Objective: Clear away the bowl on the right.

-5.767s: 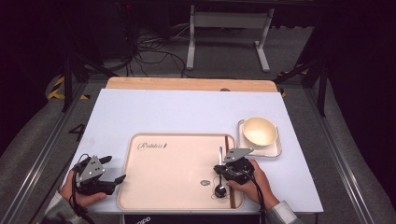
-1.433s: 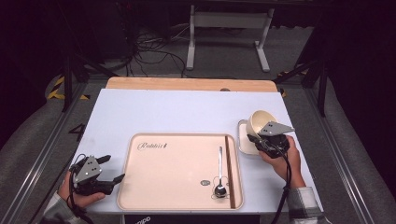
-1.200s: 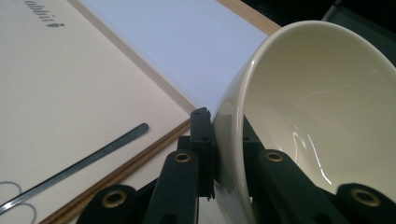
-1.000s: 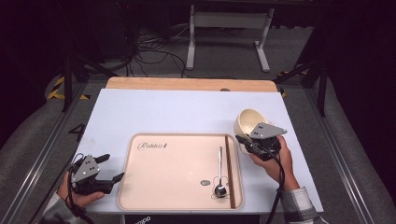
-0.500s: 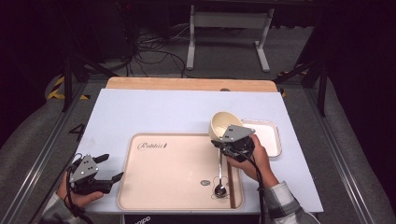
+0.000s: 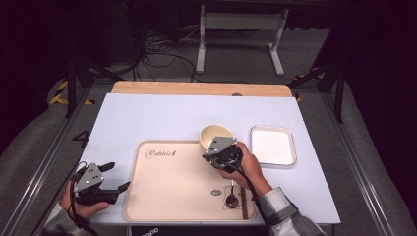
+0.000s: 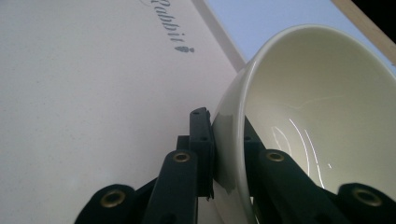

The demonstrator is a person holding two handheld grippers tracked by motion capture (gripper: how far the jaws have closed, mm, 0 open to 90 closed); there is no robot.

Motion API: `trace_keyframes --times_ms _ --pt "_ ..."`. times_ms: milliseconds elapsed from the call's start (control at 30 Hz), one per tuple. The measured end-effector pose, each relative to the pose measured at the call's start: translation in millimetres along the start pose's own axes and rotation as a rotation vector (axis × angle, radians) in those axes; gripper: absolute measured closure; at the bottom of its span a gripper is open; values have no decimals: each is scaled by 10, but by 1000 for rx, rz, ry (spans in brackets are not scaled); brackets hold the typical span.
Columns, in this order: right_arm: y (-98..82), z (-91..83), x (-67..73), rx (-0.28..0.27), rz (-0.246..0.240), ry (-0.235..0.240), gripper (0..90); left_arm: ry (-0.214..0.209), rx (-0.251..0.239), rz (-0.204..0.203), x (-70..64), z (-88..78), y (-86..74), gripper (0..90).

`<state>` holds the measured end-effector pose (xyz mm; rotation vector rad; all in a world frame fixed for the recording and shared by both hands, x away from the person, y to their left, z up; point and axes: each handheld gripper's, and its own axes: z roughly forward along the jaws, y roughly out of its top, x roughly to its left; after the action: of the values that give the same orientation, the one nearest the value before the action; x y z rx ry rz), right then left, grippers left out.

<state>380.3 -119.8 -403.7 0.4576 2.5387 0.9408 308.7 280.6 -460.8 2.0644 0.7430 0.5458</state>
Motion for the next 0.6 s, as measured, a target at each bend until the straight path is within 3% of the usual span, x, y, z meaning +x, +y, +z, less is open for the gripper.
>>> trace_keyframes --times_ms 233,467,600 --pt "67 207 109 59 -48 5 818 5 6 3 -1 10 -1 165" --pt "90 282 130 61 -52 9 813 6 8 -3 -5 15 -3 165" --pt "90 284 142 47 -44 15 740 4 13 -2 -10 20 -3 165"
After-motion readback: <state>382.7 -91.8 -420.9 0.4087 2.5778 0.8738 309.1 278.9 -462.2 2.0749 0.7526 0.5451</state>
